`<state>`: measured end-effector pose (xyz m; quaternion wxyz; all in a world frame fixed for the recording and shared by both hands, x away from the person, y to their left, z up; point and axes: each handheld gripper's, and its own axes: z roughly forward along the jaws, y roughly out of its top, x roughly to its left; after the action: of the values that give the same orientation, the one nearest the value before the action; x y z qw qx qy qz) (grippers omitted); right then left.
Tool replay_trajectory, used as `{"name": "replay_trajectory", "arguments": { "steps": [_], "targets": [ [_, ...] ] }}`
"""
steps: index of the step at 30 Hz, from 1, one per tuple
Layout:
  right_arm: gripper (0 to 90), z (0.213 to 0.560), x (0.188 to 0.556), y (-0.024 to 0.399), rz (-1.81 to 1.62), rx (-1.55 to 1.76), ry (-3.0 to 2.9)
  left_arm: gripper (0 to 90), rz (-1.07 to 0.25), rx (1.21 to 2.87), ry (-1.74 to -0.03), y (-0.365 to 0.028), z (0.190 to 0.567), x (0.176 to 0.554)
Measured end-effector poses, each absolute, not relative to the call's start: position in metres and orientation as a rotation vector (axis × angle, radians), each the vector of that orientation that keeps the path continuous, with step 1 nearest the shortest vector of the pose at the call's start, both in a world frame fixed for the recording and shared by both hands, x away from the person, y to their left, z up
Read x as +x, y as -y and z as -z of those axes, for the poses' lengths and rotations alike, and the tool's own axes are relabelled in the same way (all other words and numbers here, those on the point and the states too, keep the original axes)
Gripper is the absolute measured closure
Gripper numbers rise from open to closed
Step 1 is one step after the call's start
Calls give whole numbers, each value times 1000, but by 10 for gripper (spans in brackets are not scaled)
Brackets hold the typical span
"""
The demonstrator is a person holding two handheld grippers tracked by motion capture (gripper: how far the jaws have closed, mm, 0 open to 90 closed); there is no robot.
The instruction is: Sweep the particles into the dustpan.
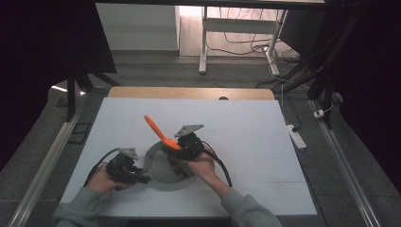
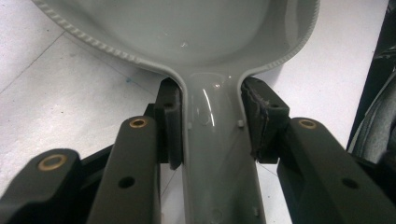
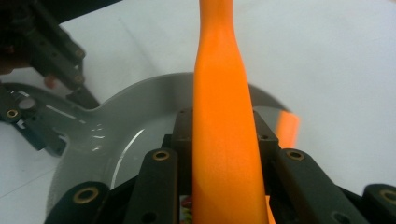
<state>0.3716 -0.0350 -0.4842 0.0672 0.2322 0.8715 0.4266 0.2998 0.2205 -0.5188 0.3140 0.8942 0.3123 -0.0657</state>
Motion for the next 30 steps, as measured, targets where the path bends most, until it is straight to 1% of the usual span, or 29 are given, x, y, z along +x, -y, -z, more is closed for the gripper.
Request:
{"name": "replay_trajectory", "arguments": {
  "steps": [8, 14, 25, 30],
  "targets": [
    [708, 475, 384, 60, -1258, 765, -2557, 615, 174, 2353, -824, -221, 519, 300],
    [708, 476, 391, 80, -1228, 834, -2519, 615, 171, 2349, -828, -221, 519, 299],
    [707, 487, 386, 116, -1128, 929, -2496, 615, 166, 2350, -830, -220, 518, 298],
    [708, 490, 384, 119, -1108, 958, -2506, 615, 167, 2353, -828, -220, 518, 298]
  ]
}}
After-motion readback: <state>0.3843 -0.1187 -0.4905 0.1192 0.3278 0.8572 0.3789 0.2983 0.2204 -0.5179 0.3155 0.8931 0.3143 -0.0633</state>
